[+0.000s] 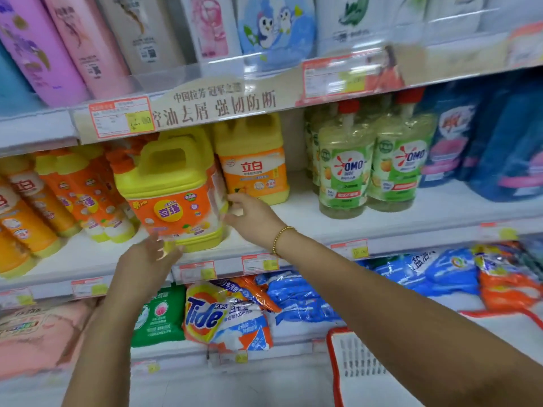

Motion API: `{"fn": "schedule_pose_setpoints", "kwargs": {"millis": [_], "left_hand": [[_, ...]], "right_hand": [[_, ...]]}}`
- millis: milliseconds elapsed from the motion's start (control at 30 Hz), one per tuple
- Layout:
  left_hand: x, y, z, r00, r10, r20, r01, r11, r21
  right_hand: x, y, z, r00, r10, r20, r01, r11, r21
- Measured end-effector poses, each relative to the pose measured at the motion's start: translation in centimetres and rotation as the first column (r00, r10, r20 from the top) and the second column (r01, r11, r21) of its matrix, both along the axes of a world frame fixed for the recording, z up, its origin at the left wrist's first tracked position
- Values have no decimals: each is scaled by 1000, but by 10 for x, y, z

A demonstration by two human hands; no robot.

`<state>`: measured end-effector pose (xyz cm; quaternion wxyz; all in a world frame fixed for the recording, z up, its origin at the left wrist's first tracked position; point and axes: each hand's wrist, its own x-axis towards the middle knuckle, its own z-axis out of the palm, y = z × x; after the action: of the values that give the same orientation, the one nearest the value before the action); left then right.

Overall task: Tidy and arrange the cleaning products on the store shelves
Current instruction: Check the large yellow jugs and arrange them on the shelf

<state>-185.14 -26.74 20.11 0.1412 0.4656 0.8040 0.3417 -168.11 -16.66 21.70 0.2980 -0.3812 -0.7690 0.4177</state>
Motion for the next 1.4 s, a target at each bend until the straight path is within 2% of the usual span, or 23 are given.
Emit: {"fn": "schedule_pose_setpoints", "kwargs": {"millis": [100, 167, 300, 400, 533, 633, 733, 800, 867, 900, 967, 1067, 1133, 1200, 1333, 1400], "left_hand": [[65, -32, -4, 976, -209, 56, 209, 978, 11], [104, -35, -21, 949, -315, 20, 315, 947, -66], [163, -31, -70, 839, -539, -81, 507, 826, -245], [193, -26, -109, 780, -623, 63, 593, 703, -392], [229, -23, -145, 796, -545, 261, 555, 488, -673], [244, -16, -160, 832, -441, 337, 514, 385, -766], [245, -4, -175, 882, -372, 290, 409, 295, -864], [245, 3, -186, 887, -361, 288, 375, 200, -905], [245, 11, -202, 861, -448, 239, 335, 146, -931], [242, 7, -205, 836, -518, 184, 301, 152, -941], [242, 13, -212, 817, -560, 140, 294, 193, -936], [236, 16, -221, 877, -453, 161, 288, 226, -931], [236, 10, -223, 886, -443, 135, 253, 221, -942], [244, 0, -220, 893, -442, 88, 224, 266, -938], [262, -11, -214, 984, -144, 107, 160, 432, -888], [266, -20, -214, 986, 67, 151, 104, 457, -883]], "right_hand": [[76, -17, -2, 998, 7, 58, -10, 998, 55], [133, -29, -8, 975, -13, 222, -9, 995, 95], [255, -43, -23, 866, -129, 483, 78, 989, 124], [344, -41, -46, 748, -230, 623, 207, 972, 110], [448, -34, -86, 576, -168, 800, 406, 909, -101], [498, -31, -130, 594, -62, 802, 546, 763, -345], [514, -32, -181, 609, 41, 792, 570, 672, -473], [511, -30, -207, 576, 69, 814, 543, 713, -444], [515, -19, -224, 504, 29, 863, 499, 806, -318], [518, -21, -229, 512, -7, 859, 488, 825, -284], [529, -20, -237, 594, -59, 802, 505, 804, -315], [536, -27, -246, 678, -117, 726, 524, 769, -365], [534, -30, -248, 693, -168, 702, 556, 743, -371], [529, -32, -241, 700, -181, 691, 570, 723, -389], [523, -42, -226, 672, -131, 729, 614, 649, -449], [517, -51, -213, 636, -130, 761, 676, 570, -467]]}}
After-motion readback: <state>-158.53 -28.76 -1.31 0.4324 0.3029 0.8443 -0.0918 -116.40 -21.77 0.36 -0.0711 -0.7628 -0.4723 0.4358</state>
